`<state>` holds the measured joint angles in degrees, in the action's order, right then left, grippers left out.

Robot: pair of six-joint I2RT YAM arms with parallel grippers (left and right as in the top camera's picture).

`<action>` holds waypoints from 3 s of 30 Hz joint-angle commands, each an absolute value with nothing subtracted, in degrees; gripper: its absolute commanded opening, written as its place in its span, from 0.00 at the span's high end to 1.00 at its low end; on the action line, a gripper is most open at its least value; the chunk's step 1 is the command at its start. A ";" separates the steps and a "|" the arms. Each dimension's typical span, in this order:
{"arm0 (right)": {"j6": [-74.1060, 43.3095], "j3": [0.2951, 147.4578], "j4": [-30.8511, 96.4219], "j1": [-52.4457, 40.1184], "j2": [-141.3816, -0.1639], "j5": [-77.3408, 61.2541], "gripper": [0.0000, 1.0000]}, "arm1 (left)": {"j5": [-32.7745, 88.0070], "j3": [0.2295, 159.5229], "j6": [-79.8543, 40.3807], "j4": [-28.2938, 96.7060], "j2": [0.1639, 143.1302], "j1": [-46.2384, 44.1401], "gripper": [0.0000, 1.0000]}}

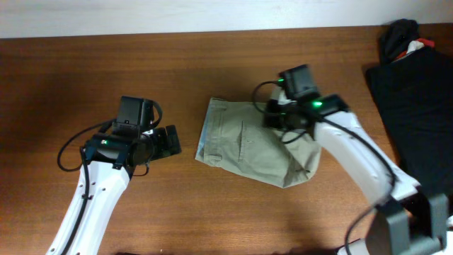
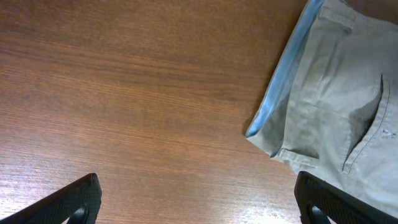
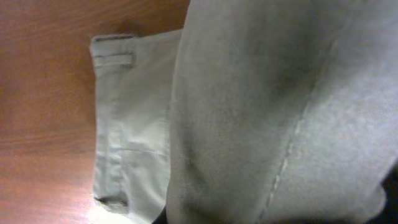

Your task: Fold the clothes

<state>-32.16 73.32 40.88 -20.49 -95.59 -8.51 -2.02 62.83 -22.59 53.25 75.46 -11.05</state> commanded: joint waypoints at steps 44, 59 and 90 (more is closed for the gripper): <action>-9.76 83.20 53.76 -28.01 -106.85 6.96 0.96 | 16.97 62.67 -10.00 39.66 109.86 -14.09 0.99; -25.34 86.59 77.84 -7.46 -104.18 8.93 0.16 | 12.16 67.05 -11.27 51.22 78.72 7.29 0.99; -16.27 78.91 49.25 -7.66 -113.51 -25.78 0.91 | 15.46 90.89 -7.73 53.78 94.48 -32.45 0.99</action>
